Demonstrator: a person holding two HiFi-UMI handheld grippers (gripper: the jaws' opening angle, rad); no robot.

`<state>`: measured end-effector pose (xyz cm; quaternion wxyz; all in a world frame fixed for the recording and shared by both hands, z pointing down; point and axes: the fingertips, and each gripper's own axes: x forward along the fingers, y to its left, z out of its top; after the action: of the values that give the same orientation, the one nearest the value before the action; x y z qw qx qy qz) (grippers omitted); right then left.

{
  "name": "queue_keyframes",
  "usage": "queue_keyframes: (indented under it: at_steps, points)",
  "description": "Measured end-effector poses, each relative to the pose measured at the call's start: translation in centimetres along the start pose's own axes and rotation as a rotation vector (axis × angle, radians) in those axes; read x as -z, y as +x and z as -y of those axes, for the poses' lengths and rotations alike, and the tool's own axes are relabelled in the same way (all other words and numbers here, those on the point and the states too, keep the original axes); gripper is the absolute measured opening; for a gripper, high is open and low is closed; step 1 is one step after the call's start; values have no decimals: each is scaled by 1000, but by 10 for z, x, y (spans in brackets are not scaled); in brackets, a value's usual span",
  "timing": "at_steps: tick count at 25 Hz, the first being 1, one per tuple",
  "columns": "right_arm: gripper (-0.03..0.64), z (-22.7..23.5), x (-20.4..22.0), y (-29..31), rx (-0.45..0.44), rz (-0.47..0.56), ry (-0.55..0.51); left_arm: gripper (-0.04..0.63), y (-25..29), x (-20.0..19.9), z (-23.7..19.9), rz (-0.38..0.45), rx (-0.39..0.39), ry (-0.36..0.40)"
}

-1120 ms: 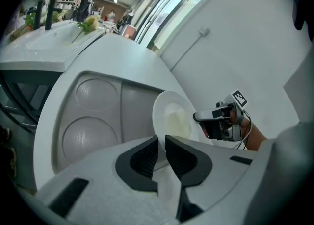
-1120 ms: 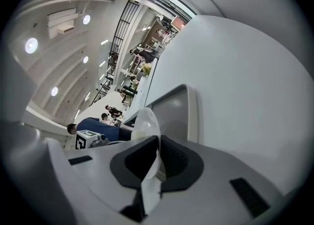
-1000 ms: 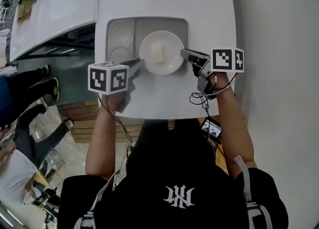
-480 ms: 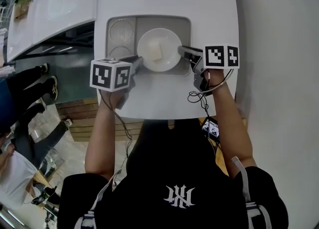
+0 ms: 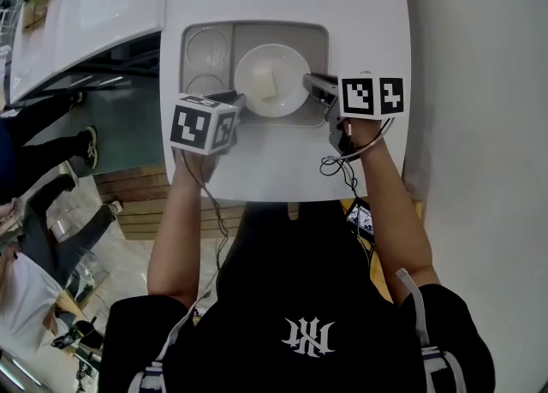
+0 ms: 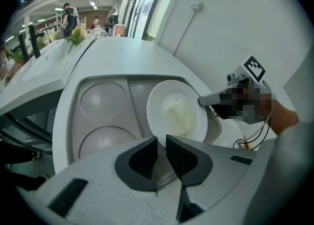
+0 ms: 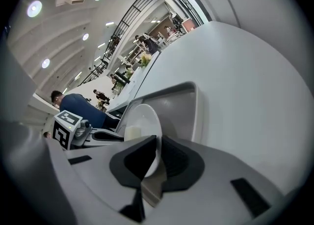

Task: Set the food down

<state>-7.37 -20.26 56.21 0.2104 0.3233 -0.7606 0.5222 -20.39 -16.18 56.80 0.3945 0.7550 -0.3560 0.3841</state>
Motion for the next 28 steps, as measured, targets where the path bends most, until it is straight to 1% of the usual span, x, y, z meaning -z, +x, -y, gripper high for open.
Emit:
queue_keyframes:
  at_steps: [6,12,18,20,23,25,27,28]
  points:
    - [29,0,1,0,75,-7,-123,48,1,1,3,-30,-65,69]
    - [55,-2,4,4,164,-19,-305,49,0,2,3,-51,-127,142]
    - [69,3,7,7,274,-20,-475,49,3,0,4,-48,-181,214]
    - [71,7,6,10,287,-14,-498,49,6,-1,4,-48,-205,237]
    - [72,6,3,12,293,9,-508,49,6,-2,2,-25,-222,267]
    - [72,4,9,12,305,21,-525,49,4,4,3,6,-232,281]
    - [72,2,23,4,334,51,-551,49,-5,16,8,76,-240,275]
    - [72,-2,26,-6,351,91,-570,49,-16,20,10,135,-241,261]
